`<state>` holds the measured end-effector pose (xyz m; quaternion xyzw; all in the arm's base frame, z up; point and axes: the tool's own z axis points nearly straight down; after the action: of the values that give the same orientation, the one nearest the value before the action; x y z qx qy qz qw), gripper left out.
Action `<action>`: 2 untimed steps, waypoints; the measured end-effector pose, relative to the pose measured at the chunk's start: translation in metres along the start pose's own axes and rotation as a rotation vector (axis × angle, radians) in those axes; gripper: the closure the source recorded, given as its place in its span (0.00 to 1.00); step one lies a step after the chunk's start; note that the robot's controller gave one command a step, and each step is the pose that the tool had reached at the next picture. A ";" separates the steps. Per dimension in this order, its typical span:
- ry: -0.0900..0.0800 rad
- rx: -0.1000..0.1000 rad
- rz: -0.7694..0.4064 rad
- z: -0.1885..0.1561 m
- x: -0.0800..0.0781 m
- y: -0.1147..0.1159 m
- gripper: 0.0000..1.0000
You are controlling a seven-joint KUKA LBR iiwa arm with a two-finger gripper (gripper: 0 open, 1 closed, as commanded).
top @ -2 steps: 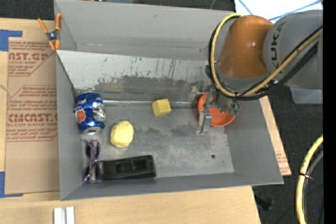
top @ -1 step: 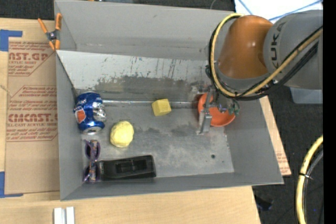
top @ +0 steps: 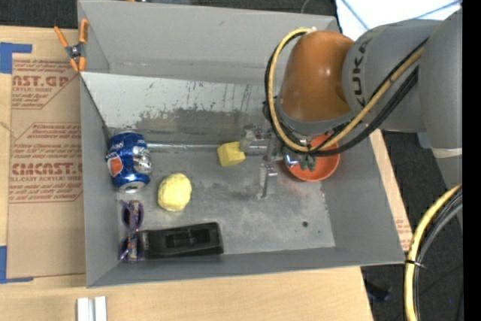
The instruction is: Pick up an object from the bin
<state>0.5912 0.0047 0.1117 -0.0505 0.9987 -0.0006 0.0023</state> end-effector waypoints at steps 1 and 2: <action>-0.005 0.001 -0.020 0.015 0.016 0.012 0.00; -0.001 0.004 -0.025 0.004 0.013 0.031 0.00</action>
Offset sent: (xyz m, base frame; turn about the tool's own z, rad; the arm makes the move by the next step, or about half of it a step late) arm -0.0140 0.0885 0.0190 -0.0651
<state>0.5752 0.0339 0.1072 -0.0630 0.9980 -0.0027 0.0030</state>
